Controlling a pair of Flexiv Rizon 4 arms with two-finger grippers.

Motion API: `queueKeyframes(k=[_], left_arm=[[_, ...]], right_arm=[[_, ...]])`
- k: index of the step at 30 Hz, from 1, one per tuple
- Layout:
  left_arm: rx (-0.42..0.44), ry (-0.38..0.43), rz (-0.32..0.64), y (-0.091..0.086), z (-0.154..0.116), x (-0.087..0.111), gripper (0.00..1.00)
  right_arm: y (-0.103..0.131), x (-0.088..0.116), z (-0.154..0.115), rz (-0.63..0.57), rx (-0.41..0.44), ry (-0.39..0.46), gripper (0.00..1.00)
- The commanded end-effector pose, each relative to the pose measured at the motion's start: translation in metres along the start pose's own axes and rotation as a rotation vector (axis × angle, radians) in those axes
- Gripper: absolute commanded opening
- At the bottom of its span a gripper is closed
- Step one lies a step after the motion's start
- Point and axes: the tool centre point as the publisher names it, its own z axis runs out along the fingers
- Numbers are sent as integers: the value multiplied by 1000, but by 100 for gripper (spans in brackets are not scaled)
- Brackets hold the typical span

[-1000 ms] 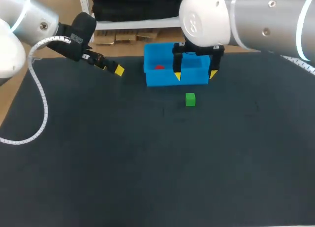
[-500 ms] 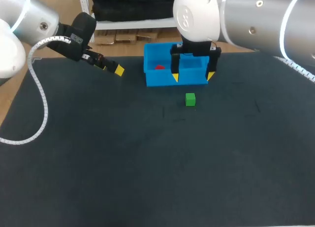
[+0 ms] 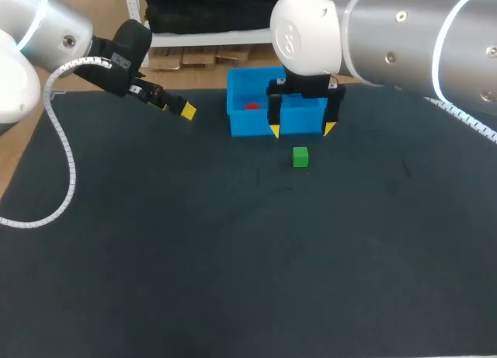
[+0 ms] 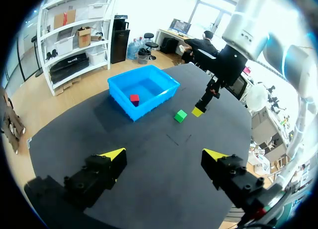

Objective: Use the left arm to pick the red cube and place it into the blue plastic box first, then use the right arm to grasp the green cube and put it into the same blue plastic box after the first action is fully finished.

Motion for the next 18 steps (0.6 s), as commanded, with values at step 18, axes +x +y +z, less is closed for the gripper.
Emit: queueKeyframes(k=[18], left_arm=[[2, -5, 2, 0, 0, 1, 100]], right_arm=[[1, -6, 30, 8, -15, 1, 100]])
